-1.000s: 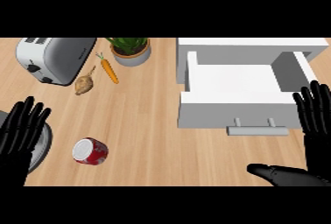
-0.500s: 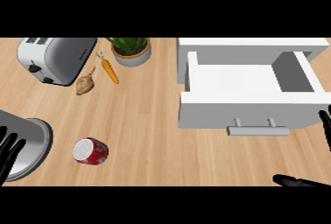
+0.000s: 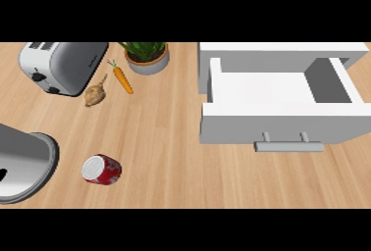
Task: Pick up the can, place it into the drawer and close the drawer
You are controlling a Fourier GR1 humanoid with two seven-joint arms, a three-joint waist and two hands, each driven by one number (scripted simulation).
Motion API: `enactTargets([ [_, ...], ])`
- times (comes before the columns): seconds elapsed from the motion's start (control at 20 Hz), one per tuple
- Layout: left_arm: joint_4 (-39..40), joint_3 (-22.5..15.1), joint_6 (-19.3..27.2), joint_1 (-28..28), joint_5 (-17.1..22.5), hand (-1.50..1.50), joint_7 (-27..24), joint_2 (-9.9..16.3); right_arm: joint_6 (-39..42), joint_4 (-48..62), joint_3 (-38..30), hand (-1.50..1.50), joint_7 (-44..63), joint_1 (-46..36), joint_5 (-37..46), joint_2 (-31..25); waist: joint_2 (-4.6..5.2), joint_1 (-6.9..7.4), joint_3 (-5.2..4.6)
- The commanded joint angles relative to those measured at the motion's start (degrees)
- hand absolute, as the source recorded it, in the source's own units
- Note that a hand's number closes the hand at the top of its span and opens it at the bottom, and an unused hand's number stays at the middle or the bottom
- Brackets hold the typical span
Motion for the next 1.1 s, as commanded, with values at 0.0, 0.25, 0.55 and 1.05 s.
enactTargets([
  [0.0,-5.2,2.0,-2.2,6.1,8.9,-1.5,0.6,-3.1,1.0,-2.9,-1.1,-1.5,0.1,2.7,-0.9,0.6,-0.13,0.36,-0.02],
  [0.25,-3.4,1.5,1.3,0.1,13.7,-1.5,8.6,-3.0,4.7,-0.7,-3.1,-1.5,-3.3,4.9,-3.3,0.7,-0.02,-0.12,0.02],
  [0.55,2.9,3.0,4.1,-8.1,15.1,-1.5,11.5,-2.9,7.9,-4.0,-6.9,-1.5,-1.8,7.8,-7.8,0.0,0.06,-0.63,-0.01],
  [1.05,12.5,-2.1,4.8,-12.8,4.4,-1.5,7.6,-7.6,15.2,-2.6,-15.4,-1.5,-2.1,10.4,-14.0,-1.4,0.09,-0.76,0.0],
])
